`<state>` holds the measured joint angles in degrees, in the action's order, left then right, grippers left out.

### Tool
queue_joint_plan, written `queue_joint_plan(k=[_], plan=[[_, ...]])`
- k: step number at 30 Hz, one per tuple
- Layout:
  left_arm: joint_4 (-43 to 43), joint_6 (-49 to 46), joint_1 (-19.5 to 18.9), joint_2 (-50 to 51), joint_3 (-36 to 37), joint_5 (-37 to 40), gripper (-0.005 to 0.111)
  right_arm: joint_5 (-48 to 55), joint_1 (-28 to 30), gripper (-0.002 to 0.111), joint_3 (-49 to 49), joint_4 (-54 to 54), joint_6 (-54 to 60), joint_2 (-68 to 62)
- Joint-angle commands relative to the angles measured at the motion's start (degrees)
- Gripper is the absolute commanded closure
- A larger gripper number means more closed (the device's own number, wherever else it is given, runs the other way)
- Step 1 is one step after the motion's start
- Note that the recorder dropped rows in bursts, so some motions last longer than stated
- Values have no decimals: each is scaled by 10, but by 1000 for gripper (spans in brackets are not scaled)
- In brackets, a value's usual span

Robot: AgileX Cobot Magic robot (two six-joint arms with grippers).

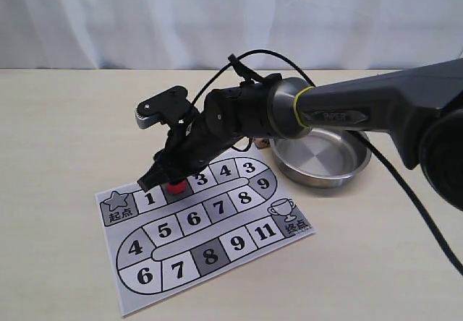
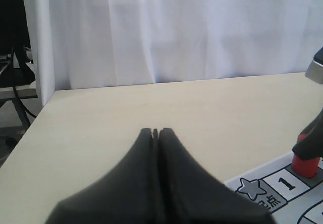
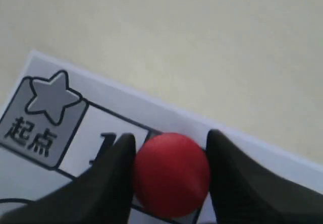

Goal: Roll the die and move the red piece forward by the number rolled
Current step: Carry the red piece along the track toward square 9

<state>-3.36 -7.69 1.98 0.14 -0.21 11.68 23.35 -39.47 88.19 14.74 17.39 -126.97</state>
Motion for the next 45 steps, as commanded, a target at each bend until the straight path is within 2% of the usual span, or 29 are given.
queue_joint_plan(k=[1,8,15,20,26,32,45], plan=[[-2,3,2,-1,2,-4,107,19,0,104,-4,-6,-2,-12],[-2,3,2,-1,2,-4,107,5,3,104,-4,-7,-2,24],[-1,3,2,-1,2,-4,107,17,29,104,-4,-28,-3,74],[-1,3,2,-1,2,-4,107,23,47,104,-10,-28,-21,69],[-1,3,2,-1,2,-4,107,-8,47,104,-42,-26,-21,33],[-1,3,2,-1,2,-4,107,4,47,104,-46,-21,-18,9],[-1,3,2,-1,2,-4,107,-24,53,104,-46,-77,-17,86]])
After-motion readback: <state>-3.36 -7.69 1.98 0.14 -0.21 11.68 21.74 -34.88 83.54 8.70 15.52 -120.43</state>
